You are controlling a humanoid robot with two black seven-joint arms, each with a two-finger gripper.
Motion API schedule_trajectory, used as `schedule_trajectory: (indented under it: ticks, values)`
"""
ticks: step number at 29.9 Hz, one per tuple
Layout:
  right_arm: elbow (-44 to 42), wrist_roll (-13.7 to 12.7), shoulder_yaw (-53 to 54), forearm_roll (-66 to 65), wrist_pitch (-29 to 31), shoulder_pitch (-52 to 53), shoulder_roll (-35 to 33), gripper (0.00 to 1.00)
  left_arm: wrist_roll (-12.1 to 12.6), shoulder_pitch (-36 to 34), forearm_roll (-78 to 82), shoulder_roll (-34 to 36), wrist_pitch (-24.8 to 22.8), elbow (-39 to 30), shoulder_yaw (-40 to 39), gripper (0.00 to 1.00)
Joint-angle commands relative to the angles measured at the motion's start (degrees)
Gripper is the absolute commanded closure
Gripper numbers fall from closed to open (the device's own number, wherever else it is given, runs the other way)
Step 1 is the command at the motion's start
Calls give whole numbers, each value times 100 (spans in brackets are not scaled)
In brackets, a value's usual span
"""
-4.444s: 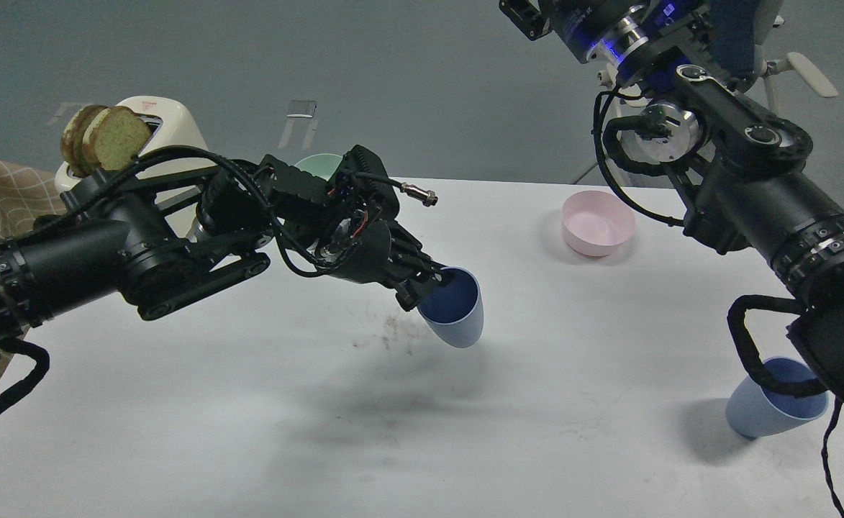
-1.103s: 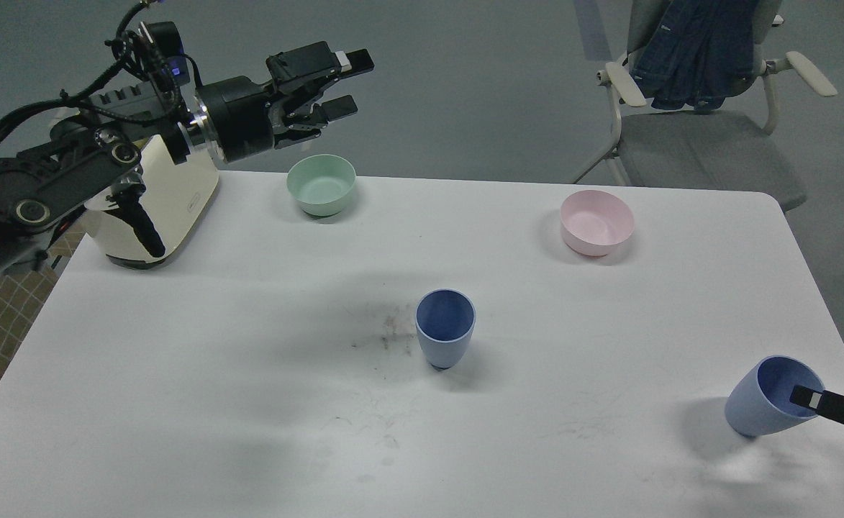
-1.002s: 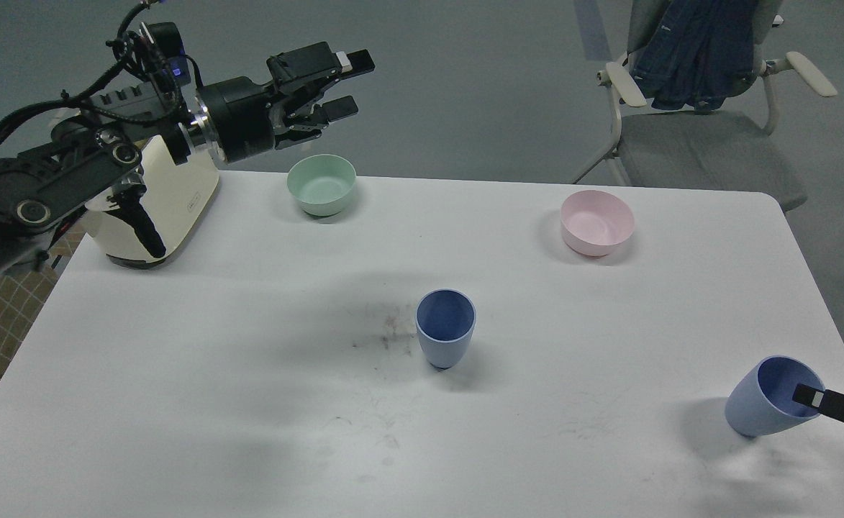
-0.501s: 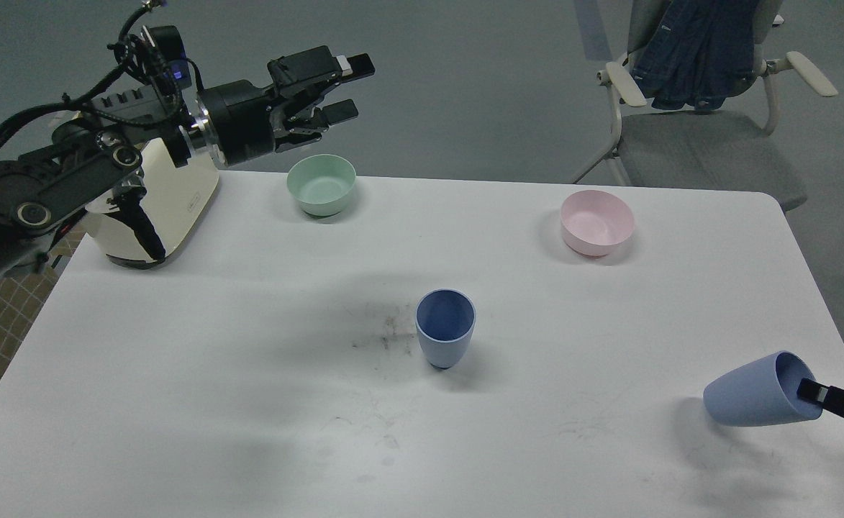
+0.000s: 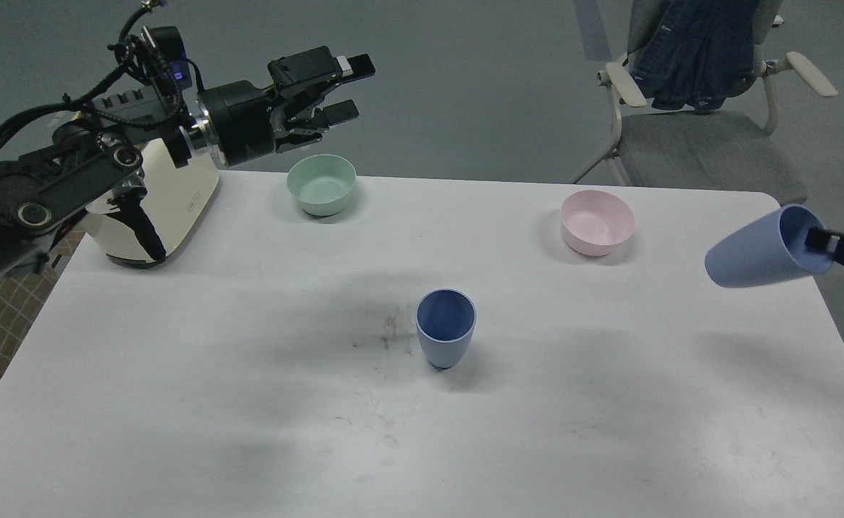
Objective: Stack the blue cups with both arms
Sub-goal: 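Lift the blue cup and swing it over the centered cup, then lower the held cup into the centered blue cup and release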
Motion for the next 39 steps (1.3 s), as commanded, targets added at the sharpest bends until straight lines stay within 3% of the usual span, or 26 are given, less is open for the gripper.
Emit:
schedule_trajectory:
  ticks: [1, 5, 10, 15, 24, 39]
  values:
    - [-471, -51, -41, -104, 305, 701, 904, 100, 1, -9, 2, -6, 1, 0, 0, 4]
    - [-824, -51, -672, -52, 446, 1623, 1967, 100, 1, -9, 10, 2, 1, 9, 9, 4]
    - [-736, -34, -2306, 580, 367, 3012, 3372, 100, 1, -9, 10, 2, 14, 9, 9, 4]
    - [-561, 1, -2493, 687, 385, 3137, 4059, 100, 1, -18, 2, 2, 14, 9, 0, 4]
    - [-507, 19, -2756, 503, 420, 3181, 4755, 100, 1, -27, 2, 20, 6, 9, 0, 4]
    - [-507, 19, -2889, 538, 306, 3119, 5054, 100, 1, -53, 2, 11, 1, 9, -9, 4]
